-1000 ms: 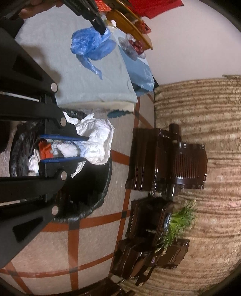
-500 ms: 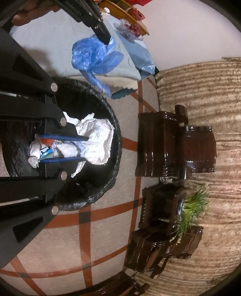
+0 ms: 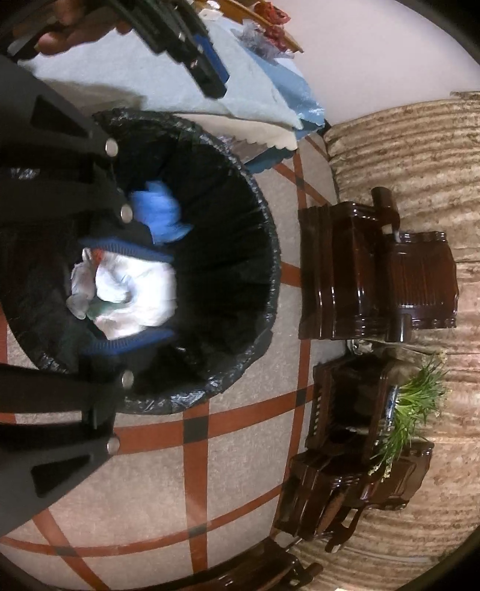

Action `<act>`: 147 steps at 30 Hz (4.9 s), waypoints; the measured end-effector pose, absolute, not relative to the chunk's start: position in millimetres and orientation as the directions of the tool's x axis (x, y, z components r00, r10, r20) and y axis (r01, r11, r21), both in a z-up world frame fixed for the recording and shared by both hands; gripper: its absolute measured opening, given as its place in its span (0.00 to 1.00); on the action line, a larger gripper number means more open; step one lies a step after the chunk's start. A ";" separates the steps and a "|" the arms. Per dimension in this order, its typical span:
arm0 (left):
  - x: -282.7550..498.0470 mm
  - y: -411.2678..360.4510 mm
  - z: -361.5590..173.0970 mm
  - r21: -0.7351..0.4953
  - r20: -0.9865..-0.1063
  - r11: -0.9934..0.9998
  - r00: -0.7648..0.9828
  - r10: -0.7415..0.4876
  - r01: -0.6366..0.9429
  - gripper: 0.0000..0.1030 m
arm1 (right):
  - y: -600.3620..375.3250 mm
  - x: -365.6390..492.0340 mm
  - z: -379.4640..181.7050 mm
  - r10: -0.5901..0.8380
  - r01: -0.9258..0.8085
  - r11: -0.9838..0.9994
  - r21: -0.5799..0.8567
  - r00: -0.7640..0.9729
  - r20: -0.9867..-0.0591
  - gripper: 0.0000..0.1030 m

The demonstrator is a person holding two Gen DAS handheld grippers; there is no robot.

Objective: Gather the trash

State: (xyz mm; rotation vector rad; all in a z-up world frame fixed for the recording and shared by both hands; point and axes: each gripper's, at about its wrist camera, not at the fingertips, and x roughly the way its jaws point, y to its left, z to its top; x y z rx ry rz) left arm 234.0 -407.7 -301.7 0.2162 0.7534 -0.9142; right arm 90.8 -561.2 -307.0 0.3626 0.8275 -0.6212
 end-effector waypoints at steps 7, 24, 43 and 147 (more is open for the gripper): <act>229.0 -370.3 -282.5 -0.120 -0.653 0.651 0.435 -0.620 0.750 0.71 | -554.4 76.9 -300.7 -0.365 0.656 0.748 0.100 0.533 -0.764 0.48; 177.1 -246.2 -187.8 -0.070 -0.628 0.775 0.576 -0.524 0.628 0.95 | -459.5 40.8 -211.9 -0.480 0.669 0.741 0.057 0.587 -0.652 0.94; 61.2 -103.1 -47.2 0.067 -0.426 0.914 0.840 -0.336 0.399 0.95 | -289.7 0.8 -63.6 -0.453 0.502 0.865 0.017 0.794 -0.406 0.94; 26.2 27.8 7.2 0.002 -0.227 0.999 0.972 0.053 -0.054 0.95 | -224.1 7.0 -27.0 -0.455 0.478 0.877 0.040 0.856 -0.244 0.94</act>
